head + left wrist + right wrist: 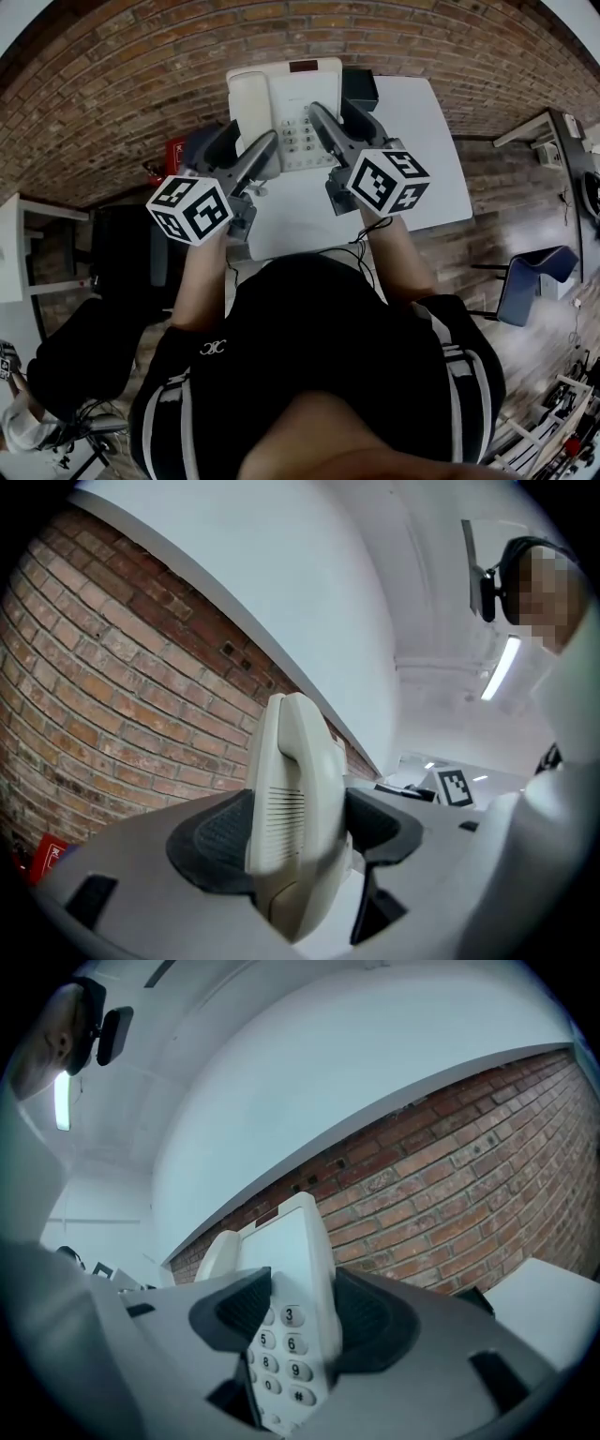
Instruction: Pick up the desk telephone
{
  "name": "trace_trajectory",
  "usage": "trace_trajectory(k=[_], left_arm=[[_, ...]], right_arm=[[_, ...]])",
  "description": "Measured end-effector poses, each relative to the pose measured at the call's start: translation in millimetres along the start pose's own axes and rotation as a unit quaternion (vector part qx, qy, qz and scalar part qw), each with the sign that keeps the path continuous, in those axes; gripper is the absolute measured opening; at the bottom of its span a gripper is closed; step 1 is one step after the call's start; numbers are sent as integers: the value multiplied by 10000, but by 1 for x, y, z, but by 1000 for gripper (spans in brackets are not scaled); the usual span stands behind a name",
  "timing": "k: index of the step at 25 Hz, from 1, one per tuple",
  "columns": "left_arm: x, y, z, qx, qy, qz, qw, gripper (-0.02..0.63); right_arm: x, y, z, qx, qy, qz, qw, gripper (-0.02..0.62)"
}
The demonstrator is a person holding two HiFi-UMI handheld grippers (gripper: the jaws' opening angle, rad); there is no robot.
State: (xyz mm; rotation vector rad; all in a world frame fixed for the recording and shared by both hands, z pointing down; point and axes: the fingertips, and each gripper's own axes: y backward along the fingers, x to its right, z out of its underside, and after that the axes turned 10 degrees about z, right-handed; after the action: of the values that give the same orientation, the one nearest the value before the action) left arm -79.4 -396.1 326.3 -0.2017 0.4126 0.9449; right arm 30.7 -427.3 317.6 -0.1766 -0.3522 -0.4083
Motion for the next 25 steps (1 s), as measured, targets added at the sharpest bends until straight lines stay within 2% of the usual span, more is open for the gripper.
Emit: trace_trajectory(k=[7, 25], left_arm=[[7, 1, 2, -72, 27, 70, 9999, 313], [4, 0, 7, -177, 93, 70, 9998, 313]], right_arm=[[-2, 10, -3, 34, 110, 108, 9999, 204], [0, 10, 2, -63, -6, 195, 9998, 202]])
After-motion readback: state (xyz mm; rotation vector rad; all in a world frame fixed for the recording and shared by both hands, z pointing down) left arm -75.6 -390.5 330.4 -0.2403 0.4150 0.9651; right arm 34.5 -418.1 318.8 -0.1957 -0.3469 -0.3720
